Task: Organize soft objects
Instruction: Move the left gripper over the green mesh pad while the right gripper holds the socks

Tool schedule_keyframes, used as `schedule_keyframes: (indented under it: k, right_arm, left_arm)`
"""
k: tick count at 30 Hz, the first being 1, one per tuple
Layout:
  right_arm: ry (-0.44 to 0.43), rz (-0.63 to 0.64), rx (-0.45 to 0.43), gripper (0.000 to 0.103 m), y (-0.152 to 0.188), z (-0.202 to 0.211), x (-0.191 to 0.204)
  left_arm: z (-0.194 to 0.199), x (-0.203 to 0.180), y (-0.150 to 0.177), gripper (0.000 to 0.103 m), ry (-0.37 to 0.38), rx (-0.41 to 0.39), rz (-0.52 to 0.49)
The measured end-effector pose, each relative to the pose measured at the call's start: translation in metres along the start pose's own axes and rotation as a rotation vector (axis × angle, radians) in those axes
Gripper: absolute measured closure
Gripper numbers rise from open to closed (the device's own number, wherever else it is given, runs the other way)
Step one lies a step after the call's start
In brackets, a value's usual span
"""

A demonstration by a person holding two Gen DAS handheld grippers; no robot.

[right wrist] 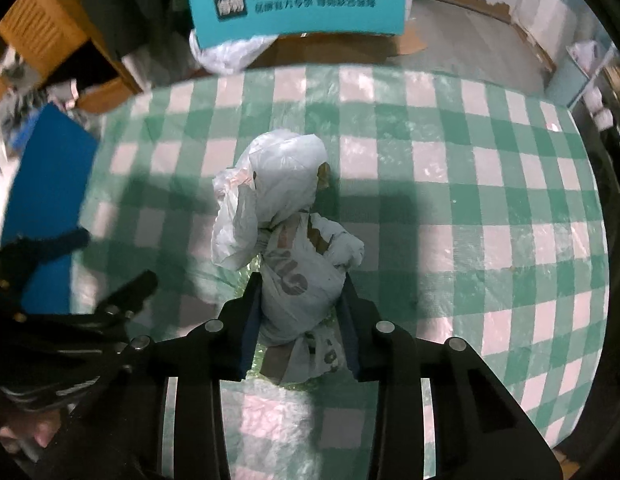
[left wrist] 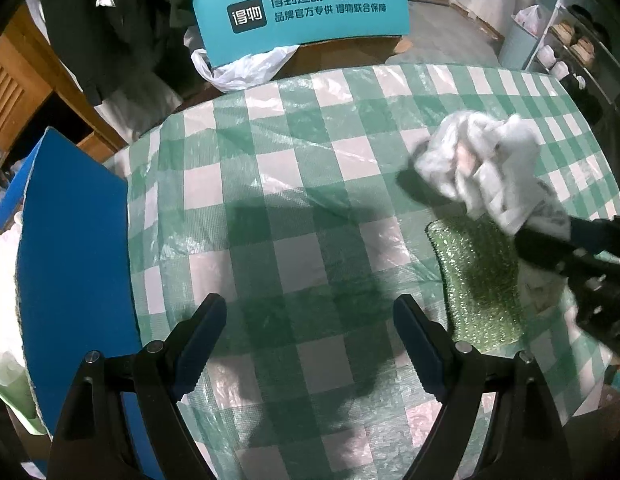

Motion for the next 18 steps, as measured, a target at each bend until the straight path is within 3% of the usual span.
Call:
schedule_keyframes:
  k: [18]
  right_arm:
    - [0.12,-0.086,0.03,0.069,0.023,-0.001,-0.069]
  left_arm:
    - [-0.024,-0.066,-0.006,0.014,0.134,0.047,0.009]
Point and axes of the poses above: each gripper's, at about its wrist camera, not at the fingertips, and z roughly against the way its jaws point, x to its left, y to its underside, the point moved 3 cm from there along -z, roughly the way its jaws point, and after that the axes turned 11 degrees about y, right-handed, at the moved point
